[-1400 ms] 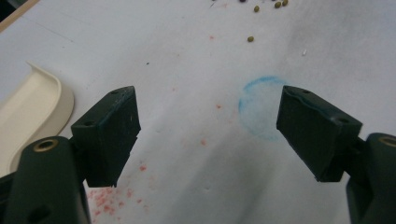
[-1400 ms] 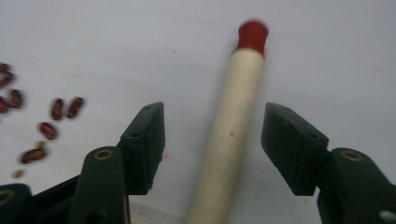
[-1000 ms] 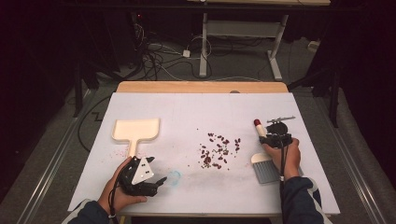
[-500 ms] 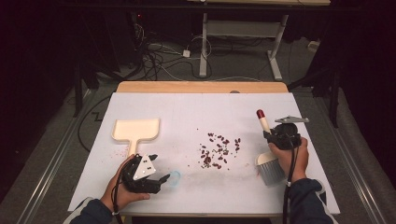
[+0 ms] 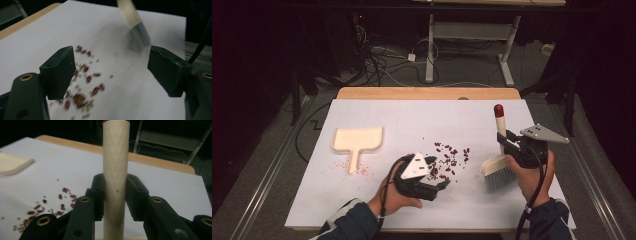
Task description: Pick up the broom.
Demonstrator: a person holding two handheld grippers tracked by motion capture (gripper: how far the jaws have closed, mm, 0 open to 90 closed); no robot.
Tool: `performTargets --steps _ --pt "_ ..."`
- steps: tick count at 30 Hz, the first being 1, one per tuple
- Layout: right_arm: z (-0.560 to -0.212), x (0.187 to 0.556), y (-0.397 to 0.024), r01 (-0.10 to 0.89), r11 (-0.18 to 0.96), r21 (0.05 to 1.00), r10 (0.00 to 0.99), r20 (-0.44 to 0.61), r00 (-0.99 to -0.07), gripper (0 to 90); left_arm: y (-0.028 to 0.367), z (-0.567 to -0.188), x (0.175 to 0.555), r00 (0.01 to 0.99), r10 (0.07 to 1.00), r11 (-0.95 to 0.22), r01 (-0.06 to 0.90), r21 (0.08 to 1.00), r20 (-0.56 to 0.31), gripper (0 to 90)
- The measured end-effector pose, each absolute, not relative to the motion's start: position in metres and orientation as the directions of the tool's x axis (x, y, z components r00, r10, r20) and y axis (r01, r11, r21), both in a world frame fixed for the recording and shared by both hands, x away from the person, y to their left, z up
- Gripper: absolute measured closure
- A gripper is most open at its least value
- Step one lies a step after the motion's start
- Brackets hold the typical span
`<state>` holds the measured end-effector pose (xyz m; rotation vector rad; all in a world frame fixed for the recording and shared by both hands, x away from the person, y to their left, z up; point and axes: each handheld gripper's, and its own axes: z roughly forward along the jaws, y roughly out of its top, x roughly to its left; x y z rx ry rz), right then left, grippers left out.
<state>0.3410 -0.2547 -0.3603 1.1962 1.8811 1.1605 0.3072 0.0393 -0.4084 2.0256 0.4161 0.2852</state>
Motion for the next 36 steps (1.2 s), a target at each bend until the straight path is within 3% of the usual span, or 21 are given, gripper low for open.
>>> performTargets --steps 7,13,17,22,27,32,36 --pt "-0.347 0.314 -0.220 0.289 0.237 0.927 0.880 -0.079 -0.468 70.8 -0.007 -0.408 0.307 0.938 0.344 -0.390 0.194 0.900 -0.053 23.2" --pt "-0.343 0.297 -0.197 0.248 0.248 0.937 0.853 -0.090 -0.515 70.7 -0.009 -0.413 0.315 0.940 0.321 -0.338 0.227 0.914 -0.114 36.1" --pt "-0.340 0.289 -0.187 0.207 0.230 0.951 0.843 -0.088 -0.531 70.7 0.002 -0.414 0.319 0.940 0.311 -0.291 0.234 0.928 -0.139 51.9" --pt "-0.337 0.278 -0.178 0.161 0.241 0.957 0.823 -0.114 -0.557 70.2 0.019 -0.411 0.324 0.943 0.315 -0.328 0.212 0.921 -0.105 63.1" --pt "-0.335 0.280 -0.188 0.134 0.220 0.966 0.694 -0.059 -0.717 65.0 0.040 -0.405 0.325 0.963 0.265 -0.404 0.159 0.901 -0.052 65.6" --pt "-0.337 0.275 -0.206 0.056 0.332 0.942 0.583 -0.158 -0.797 54.1 0.062 -0.403 0.319 0.981 0.196 -0.479 0.107 0.871 -0.013 65.7" --pt "-0.345 0.275 -0.214 0.068 0.459 0.886 0.465 -0.175 -0.868 46.0 0.074 -0.407 0.312 0.988 0.157 -0.522 0.088 0.848 -0.006 65.7"
